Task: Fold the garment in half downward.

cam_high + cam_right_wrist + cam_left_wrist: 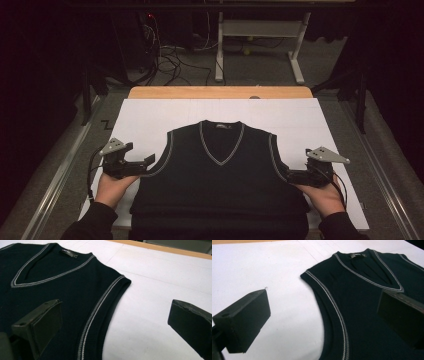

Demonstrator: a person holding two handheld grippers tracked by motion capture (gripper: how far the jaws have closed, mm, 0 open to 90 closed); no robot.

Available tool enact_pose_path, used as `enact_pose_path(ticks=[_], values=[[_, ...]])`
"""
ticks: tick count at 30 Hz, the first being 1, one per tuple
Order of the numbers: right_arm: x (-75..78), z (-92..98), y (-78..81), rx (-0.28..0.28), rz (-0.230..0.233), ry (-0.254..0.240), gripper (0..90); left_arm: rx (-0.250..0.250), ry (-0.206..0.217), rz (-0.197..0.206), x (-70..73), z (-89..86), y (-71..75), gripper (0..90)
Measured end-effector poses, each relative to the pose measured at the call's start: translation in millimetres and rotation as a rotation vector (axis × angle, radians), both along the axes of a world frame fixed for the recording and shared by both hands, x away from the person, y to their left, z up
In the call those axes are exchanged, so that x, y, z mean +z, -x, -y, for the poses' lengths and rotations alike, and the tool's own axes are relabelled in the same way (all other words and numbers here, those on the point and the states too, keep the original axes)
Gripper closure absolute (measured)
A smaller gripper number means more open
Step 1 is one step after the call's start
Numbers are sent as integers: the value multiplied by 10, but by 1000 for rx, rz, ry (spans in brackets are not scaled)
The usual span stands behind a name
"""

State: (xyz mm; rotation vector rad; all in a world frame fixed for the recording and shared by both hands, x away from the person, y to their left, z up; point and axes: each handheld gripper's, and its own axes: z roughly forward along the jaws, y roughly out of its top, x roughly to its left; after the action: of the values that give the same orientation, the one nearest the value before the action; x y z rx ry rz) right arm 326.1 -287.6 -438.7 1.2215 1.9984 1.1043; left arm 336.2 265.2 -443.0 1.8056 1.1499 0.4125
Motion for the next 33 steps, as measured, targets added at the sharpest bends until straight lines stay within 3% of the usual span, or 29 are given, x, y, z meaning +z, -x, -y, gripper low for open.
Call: enact_pose_path(ticks=[12,17,24,29,31,33], values=[[24,-98,-263,8,-14,-35,7,6,8,-19,85,85,-241,0],[60,-173,-377,9,-21,-10,15,9,25,-21,161,143,-346,0],[69,-237,-496,5,-34,-9,15,29,3,-45,199,185,-525,0],[81,-271,-535,8,-37,-8,14,36,25,-60,201,161,-640,0],[75,-269,-540,2,-43,-14,14,37,22,-71,187,165,-687,0],[65,-261,-546,-3,-52,-19,14,32,-16,-86,163,210,-772,0]])
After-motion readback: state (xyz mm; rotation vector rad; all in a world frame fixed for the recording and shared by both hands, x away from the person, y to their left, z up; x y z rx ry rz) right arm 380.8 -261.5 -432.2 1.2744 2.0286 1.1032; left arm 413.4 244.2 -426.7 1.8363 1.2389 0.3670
